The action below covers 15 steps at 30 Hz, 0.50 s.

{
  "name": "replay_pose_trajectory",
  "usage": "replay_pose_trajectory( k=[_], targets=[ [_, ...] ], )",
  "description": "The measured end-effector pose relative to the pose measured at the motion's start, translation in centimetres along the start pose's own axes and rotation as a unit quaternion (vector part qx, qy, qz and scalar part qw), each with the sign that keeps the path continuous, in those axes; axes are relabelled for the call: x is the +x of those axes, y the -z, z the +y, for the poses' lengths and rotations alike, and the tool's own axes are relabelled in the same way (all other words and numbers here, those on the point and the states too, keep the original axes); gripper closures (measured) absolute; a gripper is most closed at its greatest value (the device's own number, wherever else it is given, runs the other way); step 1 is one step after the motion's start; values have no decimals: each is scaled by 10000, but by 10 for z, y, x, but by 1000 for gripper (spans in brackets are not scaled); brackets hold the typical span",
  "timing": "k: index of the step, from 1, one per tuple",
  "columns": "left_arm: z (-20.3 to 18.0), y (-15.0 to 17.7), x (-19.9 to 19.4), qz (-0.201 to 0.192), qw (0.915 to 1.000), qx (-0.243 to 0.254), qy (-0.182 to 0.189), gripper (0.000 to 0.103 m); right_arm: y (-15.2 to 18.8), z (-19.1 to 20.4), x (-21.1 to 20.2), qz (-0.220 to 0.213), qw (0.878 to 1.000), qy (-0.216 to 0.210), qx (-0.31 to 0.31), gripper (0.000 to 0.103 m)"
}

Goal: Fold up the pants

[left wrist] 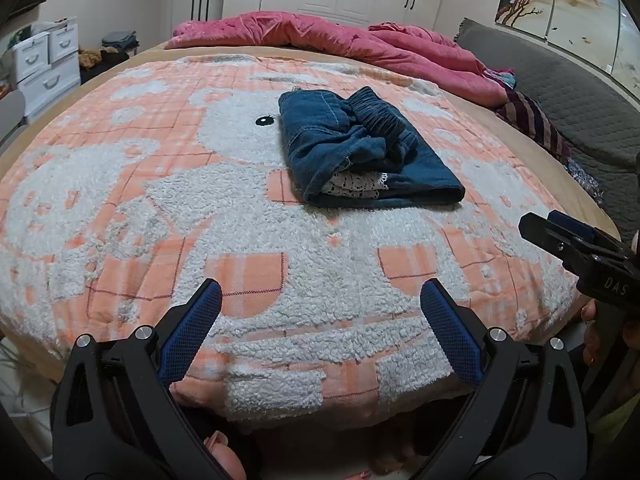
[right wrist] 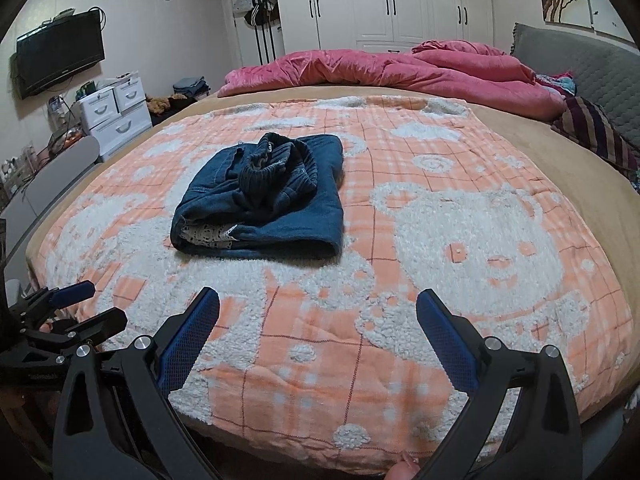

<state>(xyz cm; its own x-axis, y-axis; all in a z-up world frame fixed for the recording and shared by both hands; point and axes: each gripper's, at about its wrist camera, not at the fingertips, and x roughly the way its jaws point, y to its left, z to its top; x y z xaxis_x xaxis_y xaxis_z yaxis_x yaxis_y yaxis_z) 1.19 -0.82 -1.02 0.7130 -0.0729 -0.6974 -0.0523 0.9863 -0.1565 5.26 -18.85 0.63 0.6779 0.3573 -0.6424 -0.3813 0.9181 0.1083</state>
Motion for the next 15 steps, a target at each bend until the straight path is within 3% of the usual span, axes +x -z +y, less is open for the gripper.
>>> replay_pose_trajectory(
  k=[15],
  targets=[
    [0, 0, 5, 47, 10000, 15, -2, 10, 2, -2, 5, 84, 10000, -11, -10, 5]
  ],
)
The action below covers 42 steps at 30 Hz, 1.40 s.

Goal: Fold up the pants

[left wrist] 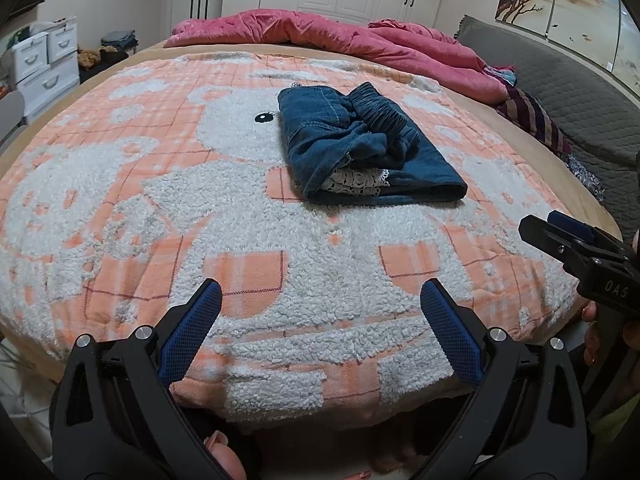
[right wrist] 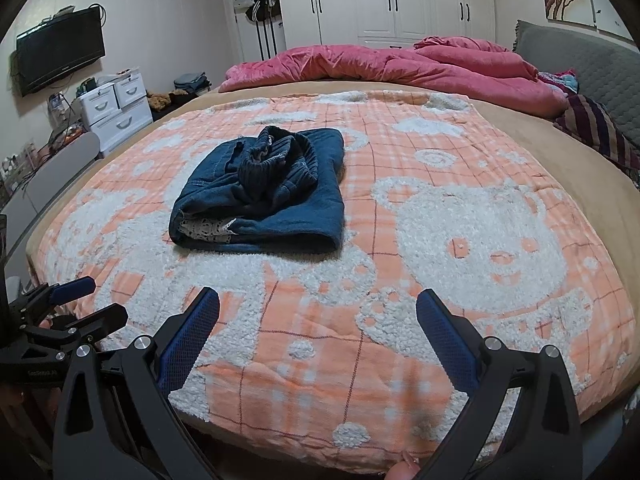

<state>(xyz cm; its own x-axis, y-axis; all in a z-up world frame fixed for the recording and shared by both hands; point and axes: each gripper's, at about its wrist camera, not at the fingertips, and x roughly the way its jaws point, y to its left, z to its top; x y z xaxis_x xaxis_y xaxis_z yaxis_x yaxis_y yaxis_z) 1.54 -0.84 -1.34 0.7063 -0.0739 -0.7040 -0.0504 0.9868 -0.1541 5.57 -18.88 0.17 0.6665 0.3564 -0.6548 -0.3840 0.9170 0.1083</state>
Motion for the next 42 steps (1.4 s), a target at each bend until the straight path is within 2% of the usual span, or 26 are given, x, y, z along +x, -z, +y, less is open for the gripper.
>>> replay_pose_trajectory(
  k=[42],
  targets=[
    [-2, 0, 0, -7, 10000, 6, -50, 10, 2, -1, 5, 88, 10000, -39, -10, 5]
  ],
)
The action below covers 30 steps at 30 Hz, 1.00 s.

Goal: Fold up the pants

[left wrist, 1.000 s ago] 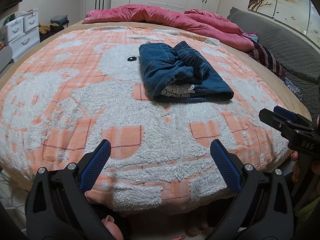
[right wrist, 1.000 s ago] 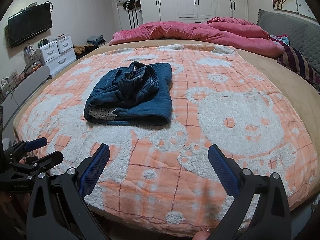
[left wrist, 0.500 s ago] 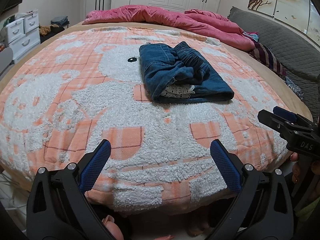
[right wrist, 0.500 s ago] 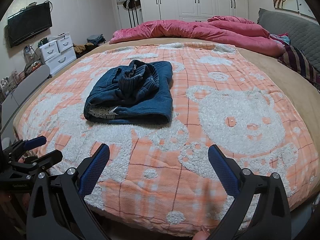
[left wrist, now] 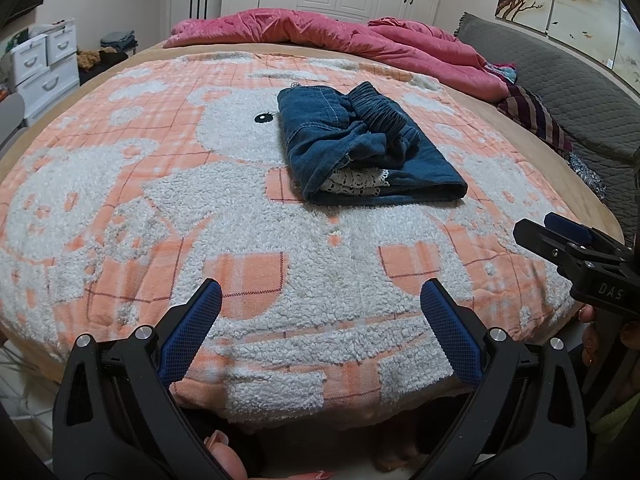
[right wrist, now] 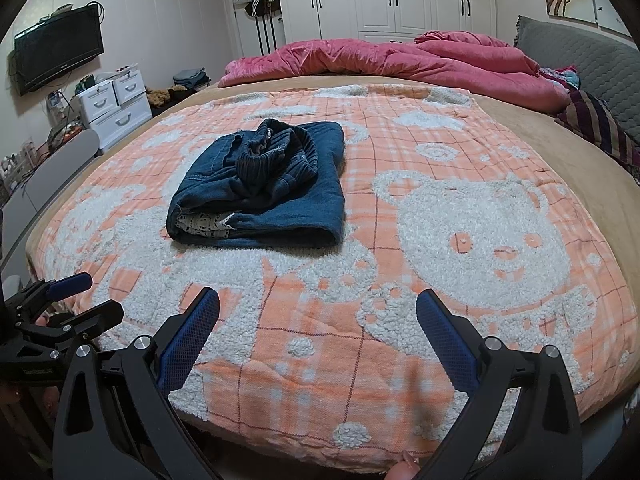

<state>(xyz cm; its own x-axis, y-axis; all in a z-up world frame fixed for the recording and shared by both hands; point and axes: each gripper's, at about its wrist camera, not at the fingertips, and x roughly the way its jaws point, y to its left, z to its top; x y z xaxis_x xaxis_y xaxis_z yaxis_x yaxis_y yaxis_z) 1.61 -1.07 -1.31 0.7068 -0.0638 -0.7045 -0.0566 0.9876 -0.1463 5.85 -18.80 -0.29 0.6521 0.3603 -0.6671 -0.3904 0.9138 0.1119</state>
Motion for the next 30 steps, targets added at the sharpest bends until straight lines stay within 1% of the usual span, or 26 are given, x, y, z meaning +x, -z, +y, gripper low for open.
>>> replay_pose_trajectory(
  k=[7, 12, 21, 30],
  targets=[
    [0, 0, 0, 3, 10000, 4, 1, 10, 0, 0, 0, 3, 10000, 9, -2, 5],
    [0, 0, 1, 10, 10000, 7, 82, 10, 0, 0, 1, 13, 10000, 9, 4, 5],
    [2, 0, 2, 123, 9998, 23, 149, 10, -1, -2, 2, 38, 10000, 27, 24, 5],
    [1, -5, -3, 75, 9989, 177, 418, 10, 1, -8, 9, 168, 9996, 202, 139, 5]
  ],
)
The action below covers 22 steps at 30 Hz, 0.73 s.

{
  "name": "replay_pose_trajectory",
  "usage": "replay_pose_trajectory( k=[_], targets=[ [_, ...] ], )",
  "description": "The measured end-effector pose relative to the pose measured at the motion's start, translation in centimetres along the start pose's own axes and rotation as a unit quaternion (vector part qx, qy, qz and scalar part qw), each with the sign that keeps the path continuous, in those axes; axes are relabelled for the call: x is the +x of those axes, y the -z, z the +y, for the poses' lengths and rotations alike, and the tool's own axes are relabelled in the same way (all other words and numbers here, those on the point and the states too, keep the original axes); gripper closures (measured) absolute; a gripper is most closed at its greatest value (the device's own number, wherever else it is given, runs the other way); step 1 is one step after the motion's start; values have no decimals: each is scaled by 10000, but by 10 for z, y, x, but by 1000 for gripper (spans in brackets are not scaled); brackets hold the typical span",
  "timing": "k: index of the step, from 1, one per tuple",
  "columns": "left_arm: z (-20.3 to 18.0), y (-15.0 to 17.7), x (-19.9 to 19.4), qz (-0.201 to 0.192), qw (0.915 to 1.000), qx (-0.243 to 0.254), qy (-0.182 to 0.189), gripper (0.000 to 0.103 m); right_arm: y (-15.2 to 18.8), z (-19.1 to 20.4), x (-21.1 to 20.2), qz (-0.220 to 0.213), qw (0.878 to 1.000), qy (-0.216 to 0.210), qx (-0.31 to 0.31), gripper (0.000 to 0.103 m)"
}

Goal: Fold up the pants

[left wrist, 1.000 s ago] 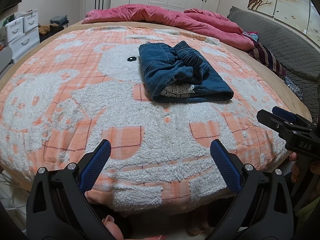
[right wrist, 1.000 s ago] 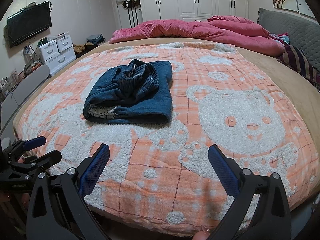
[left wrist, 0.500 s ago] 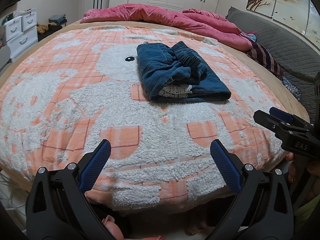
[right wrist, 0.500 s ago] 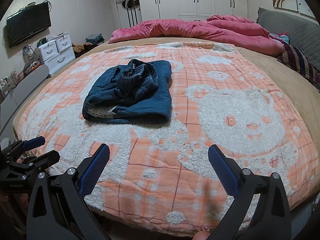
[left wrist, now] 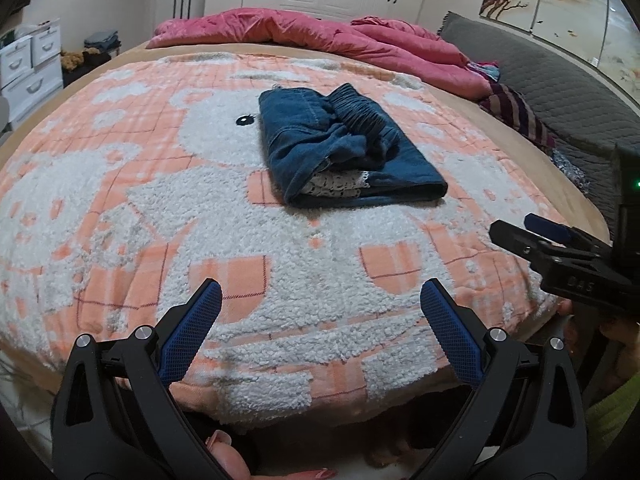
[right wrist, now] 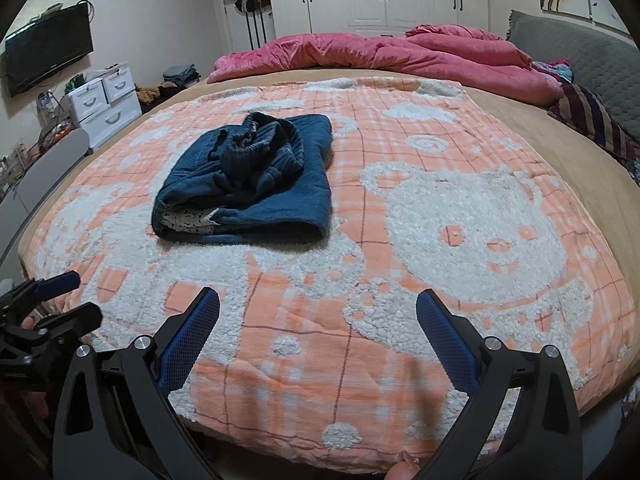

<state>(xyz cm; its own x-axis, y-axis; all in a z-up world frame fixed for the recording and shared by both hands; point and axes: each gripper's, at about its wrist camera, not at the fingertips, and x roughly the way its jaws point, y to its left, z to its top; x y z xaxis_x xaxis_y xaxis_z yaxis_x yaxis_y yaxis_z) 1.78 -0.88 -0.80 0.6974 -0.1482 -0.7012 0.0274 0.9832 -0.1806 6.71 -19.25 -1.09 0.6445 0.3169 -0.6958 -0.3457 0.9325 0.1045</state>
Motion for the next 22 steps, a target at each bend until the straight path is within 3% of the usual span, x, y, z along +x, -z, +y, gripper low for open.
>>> replay_pose_trajectory(
  k=[2, 7, 11, 13, 14, 17, 19, 22],
  targets=[
    [1, -1, 2, 55, 9999, 53, 80, 10, 0, -4, 2, 59, 9999, 17, 102, 5],
    [5, -10, 4, -83, 9987, 290, -400, 10, -6, -29, 8, 155, 9979, -9, 630, 5],
    [22, -28, -2, -251, 9996, 120, -69, 10, -18, -68, 17, 298, 9929, 269, 1116, 5],
    [46, -47, 0, -264, 9994, -234, -67, 10, -30, -98, 20, 295, 9891, 576, 1324, 5],
    [56, -55, 2, -274, 9990, -311, -156, 10, -37, -115, 22, 289, 9865, 690, 1455, 5],
    [104, -87, 19, -213, 9938, -384, -1024, 10, -58, -165, 32, 139, 9770, 1248, 1724, 5],
    [137, -104, 37, -63, 9912, -474, -1235, 10, -74, -200, 48, 221, 9690, 1701, 1780, 5],
    [185, -126, 73, 224, 9839, -651, -1652, 10, -87, -230, 68, 354, 9633, 1928, 1836, 5]
  ],
)
